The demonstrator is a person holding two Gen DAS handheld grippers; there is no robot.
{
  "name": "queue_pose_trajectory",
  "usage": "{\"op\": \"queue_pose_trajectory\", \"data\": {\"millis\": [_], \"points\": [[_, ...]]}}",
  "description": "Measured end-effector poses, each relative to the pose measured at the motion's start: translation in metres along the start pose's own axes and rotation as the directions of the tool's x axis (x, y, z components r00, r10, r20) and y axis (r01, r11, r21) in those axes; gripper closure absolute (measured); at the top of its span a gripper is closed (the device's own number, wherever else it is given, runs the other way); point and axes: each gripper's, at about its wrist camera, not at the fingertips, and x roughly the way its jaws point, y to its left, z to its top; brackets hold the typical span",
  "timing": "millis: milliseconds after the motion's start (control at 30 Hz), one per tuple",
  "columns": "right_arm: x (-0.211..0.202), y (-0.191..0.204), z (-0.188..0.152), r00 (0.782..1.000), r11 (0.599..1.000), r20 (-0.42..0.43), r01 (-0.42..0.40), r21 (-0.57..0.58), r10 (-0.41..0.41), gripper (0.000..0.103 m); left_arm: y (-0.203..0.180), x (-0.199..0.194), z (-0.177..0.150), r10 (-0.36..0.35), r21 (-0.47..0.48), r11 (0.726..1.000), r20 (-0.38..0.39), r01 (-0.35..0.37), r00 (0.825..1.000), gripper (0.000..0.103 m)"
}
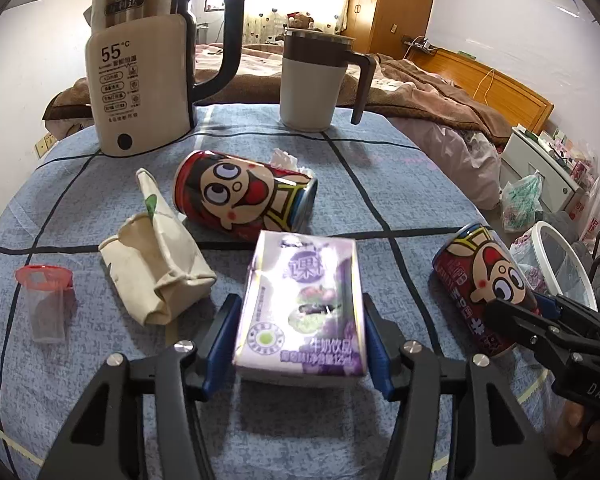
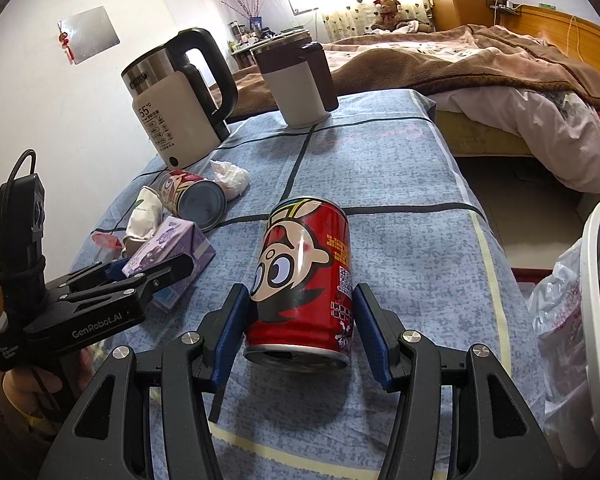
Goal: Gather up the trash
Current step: 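Lift and carry the red can and purple milk box over the bin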
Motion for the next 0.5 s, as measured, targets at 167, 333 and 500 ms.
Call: {"op": "queue_pose_trajectory", "data": {"millis": [167,333,500], "points": [[-0.002,-0.001,-0.001,1.0,1.0,0.003,0.0,0.002,0.0,0.049,-0.002,-0.009,-0.002,0.002,-0.001,1.0,0.025,-0.002,1.0,0.045],[-0.006,-0.002,-0.003,1.0,1.0,0.01,0.006,-0.003,-0.006,0.049,-0.008,-0.017,-0.005,-0.006,0.005,1.0,0.041,0.006,0.999,0.045],[-0.011,-0.003,-0.005,1.0,1.0,0.021,0.022,-0.014,-0.022,0.049,-0.015,-0.023,-0.007,-0.015,0.013,1.0,0.047,0.014,0.999,0.045]]}}
